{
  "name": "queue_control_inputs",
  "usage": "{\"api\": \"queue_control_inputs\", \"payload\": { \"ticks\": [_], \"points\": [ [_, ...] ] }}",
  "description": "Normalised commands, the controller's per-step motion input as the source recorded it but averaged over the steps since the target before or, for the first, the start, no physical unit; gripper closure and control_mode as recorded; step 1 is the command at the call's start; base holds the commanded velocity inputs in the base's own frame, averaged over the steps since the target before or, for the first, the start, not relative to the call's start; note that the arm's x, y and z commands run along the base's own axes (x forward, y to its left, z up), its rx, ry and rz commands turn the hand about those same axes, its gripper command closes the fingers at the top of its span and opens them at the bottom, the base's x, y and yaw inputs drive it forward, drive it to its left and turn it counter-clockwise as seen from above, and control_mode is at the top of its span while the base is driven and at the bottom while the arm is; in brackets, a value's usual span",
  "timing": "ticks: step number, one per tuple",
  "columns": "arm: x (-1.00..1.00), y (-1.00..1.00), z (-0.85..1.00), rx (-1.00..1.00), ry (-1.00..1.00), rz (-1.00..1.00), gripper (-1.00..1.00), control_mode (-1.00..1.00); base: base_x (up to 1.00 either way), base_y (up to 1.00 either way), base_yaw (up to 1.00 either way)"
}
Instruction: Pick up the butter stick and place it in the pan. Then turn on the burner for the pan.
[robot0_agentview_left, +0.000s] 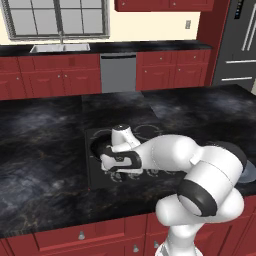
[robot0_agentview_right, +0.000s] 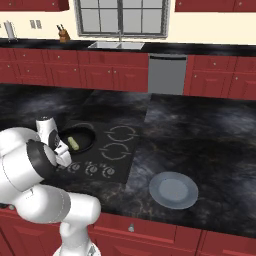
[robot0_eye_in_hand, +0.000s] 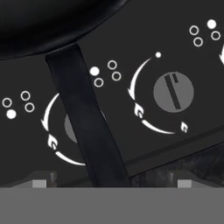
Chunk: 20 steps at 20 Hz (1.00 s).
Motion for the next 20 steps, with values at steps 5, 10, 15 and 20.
{"api": "queue_control_inputs", "payload": {
  "ticks": [5, 10, 15, 20],
  "points": [
    [0.0, 0.0, -0.02, 0.0, 0.0, 0.0, -1.0, -1.0, 0.0, 0.0, 0.0],
    [0.0, 0.0, -0.08, 0.0, 0.0, 0.0, 1.0, -1.0, 0.0, 0.0, 0.0],
    [0.0, 0.0, 0.0, 0.0, 0.0, 0.0, 1.0, -1.0, 0.0, 0.0, 0.0],
    [-0.14, -0.05, 0.12, 0.0, 0.0, 0.0, 1.0, -1.0, 0.0, 0.0, 0.0]
  ]
}}
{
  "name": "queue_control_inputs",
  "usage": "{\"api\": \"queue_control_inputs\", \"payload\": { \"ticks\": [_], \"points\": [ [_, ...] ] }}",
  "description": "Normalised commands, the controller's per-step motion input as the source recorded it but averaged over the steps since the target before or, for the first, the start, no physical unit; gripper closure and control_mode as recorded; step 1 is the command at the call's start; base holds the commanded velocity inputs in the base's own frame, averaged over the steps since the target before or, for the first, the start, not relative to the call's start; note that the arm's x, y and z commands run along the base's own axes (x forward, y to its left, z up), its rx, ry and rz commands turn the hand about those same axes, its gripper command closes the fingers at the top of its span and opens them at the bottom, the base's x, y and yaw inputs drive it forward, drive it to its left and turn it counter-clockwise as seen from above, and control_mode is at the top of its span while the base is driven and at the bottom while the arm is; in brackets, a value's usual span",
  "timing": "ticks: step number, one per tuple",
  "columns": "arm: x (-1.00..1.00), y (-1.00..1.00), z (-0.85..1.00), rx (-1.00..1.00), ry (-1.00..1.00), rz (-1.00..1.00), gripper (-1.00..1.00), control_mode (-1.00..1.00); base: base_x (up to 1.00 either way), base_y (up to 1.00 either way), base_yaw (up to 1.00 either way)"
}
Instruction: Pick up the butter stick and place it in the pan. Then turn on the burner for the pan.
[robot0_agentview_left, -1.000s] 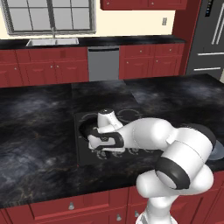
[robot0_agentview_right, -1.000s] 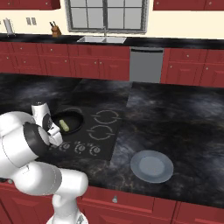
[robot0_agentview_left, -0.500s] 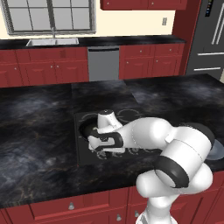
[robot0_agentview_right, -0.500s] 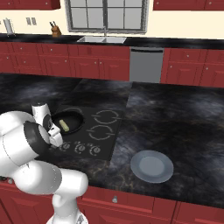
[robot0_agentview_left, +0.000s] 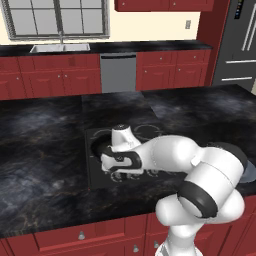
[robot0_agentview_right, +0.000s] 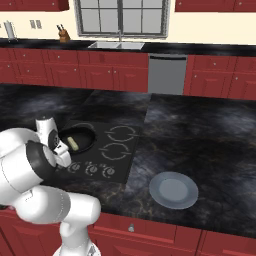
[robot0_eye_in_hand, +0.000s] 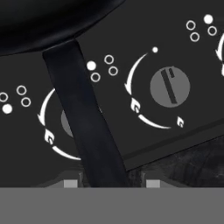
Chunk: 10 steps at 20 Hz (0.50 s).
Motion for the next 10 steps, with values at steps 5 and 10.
{"api": "queue_control_inputs", "payload": {
  "ticks": [5, 10],
  "points": [
    [-0.24, -0.23, 0.24, 0.0, 0.0, 0.06, 1.0, -1.0, 0.0, 0.0, 0.0],
    [-0.06, -0.32, 0.21, 0.0, -0.03, 0.25, 1.0, -1.0, 0.0, 0.0, 0.0]
  ]
}}
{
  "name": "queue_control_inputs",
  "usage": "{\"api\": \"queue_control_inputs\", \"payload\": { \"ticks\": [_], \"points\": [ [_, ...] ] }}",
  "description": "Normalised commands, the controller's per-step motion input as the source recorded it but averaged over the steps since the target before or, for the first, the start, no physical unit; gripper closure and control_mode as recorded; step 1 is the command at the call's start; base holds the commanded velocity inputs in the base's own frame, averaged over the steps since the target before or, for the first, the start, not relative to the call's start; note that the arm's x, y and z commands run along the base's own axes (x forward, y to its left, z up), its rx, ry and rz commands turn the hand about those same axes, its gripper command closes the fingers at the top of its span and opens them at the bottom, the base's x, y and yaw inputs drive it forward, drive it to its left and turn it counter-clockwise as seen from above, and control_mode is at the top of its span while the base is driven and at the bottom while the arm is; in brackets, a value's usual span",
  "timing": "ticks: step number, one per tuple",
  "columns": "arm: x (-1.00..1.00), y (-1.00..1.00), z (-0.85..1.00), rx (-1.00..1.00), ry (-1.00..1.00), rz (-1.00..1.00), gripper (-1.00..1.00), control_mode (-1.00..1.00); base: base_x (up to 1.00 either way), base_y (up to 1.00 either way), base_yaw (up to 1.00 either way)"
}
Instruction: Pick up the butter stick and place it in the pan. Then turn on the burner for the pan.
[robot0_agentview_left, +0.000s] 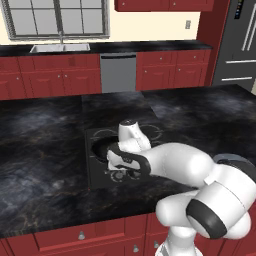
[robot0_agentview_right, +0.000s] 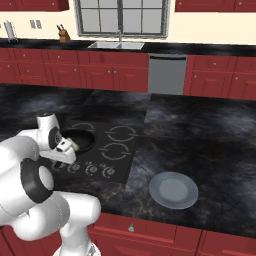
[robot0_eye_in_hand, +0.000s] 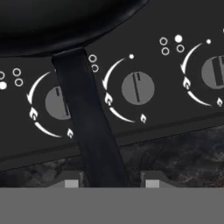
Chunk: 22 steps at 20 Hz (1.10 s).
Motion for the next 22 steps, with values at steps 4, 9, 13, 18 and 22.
{"api": "queue_control_inputs", "payload": {
  "ticks": [4, 9, 13, 18, 22],
  "points": [
    [0.0, -0.31, 0.2, 0.0, -0.07, 0.39, 1.0, -1.0, 0.0, 0.0, 0.0],
    [0.05, -0.28, 0.12, 0.0, -0.17, 0.45, 1.0, -1.0, 0.0, 0.0, 0.0],
    [-0.11, -0.46, 0.01, 0.0, -0.17, 0.03, 1.0, -1.0, 0.0, 0.0, 0.0],
    [0.08, -0.26, 0.0, 0.0, -0.16, 0.12, 1.0, -1.0, 0.0, 0.0, 0.0],
    [0.38, -0.25, 0.0, 0.0, 0.0, 0.21, 1.0, -1.0, 0.0, 0.0, 0.0]
  ]
}}
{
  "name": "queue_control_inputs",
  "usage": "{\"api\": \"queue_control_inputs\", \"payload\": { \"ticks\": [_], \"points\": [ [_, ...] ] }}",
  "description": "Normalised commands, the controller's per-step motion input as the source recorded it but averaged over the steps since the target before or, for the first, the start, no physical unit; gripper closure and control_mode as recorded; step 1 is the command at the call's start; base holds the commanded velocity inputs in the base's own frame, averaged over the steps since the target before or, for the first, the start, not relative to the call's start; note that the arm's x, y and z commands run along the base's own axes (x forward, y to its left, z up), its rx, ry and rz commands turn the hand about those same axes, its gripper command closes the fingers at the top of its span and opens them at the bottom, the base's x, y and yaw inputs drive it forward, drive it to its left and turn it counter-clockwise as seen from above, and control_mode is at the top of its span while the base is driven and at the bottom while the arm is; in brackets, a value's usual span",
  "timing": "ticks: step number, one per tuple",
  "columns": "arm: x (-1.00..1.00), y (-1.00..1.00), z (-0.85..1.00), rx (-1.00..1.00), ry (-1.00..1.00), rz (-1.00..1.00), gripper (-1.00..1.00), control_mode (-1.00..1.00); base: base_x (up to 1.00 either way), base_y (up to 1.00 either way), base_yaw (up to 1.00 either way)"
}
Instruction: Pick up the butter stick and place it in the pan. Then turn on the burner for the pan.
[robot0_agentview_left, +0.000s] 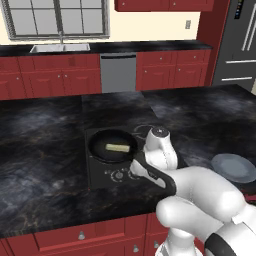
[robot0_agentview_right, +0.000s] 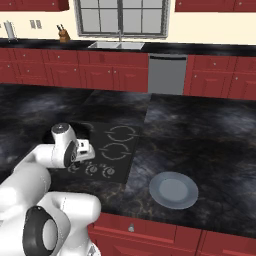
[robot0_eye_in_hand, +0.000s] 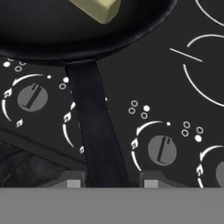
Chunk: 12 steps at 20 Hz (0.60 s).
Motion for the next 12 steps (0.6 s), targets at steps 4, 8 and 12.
{"api": "queue_control_inputs", "payload": {
  "ticks": [4, 8, 12],
  "points": [
    [0.55, -0.17, 0.0, 0.0, 0.09, 0.17, 1.0, -1.0, 0.0, 0.0, 0.0],
    [0.52, -0.13, 0.0, -0.01, 0.11, 0.13, 1.0, -1.0, 0.0, 0.0, 0.0],
    [0.48, -0.16, 0.0, -0.02, 0.05, 0.08, 1.0, -1.0, 0.0, 0.0, 0.0]
  ]
}}
